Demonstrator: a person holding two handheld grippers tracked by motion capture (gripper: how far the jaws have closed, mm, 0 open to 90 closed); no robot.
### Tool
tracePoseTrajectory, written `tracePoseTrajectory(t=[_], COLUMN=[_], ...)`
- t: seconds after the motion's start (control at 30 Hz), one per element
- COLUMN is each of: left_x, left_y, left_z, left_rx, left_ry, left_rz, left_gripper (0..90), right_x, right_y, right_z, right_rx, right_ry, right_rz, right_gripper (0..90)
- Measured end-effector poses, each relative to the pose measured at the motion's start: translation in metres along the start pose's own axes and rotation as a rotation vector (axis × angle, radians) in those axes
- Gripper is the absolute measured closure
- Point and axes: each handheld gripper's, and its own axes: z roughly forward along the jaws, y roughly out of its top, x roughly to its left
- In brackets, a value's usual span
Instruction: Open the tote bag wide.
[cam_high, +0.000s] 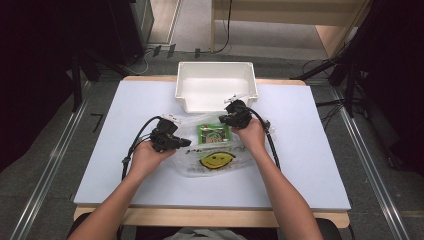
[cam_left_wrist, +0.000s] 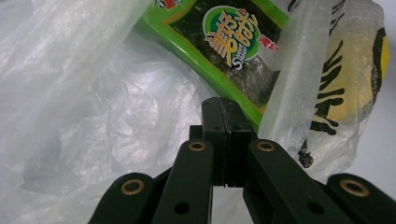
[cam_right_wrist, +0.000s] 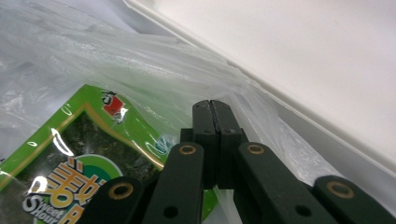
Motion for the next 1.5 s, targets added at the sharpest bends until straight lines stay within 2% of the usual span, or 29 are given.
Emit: tracePoseTrajectory(t=[0.13, 0.27, 0.47, 0.53, 0.83, 0.87, 1.07, 1.5], left_x=[-0.003, -0.007, -0.01, -0.012, -0.019, -0.02, -0.023, -0.032], left_y=[-0.006, -0.013, -0.023, -0.026, -0.036, -0.038, -0.047, -0.063], left_z=[0.002, 0.004, 0.01, 0.013, 0.018, 0.018, 0.014, 0.003], left_rx=[0.004, 0.01, 0.029, 0.046, 0.078, 0.082, 0.09, 0.113], left_ry=[-0.016, -0.033, -0.069, -0.069, -0.118, -0.113, -0.143, -0.162], left_rz=[-0.002, 0.004, 0.003, 0.014, 0.029, 0.034, 0.038, 0.073], left_gripper=[90.0, 90.0, 90.0, 90.0, 90.0, 90.0, 90.0, 90.0], right_x=[-0.003, -0.006, -0.012, -0.013, -0.01, -0.01, -0.008, -0.009], right_y=[-0.001, -0.003, -0.007, -0.007, -0.006, -0.006, -0.005, -0.004], right_z=[0.002, 0.007, 0.014, 0.014, 0.014, 0.014, 0.015, 0.016], right_rx=[0.004, 0.008, 0.027, 0.025, 0.029, 0.031, 0.034, 0.031], right_ry=[-0.007, -0.017, -0.031, -0.025, -0.051, -0.051, -0.057, -0.077], right_rz=[0.016, 0.007, 0.021, 0.024, 0.004, 0.01, 0.018, 0.044], right_gripper=[90.0, 90.0, 90.0, 90.0, 90.0, 90.0, 90.0, 90.0])
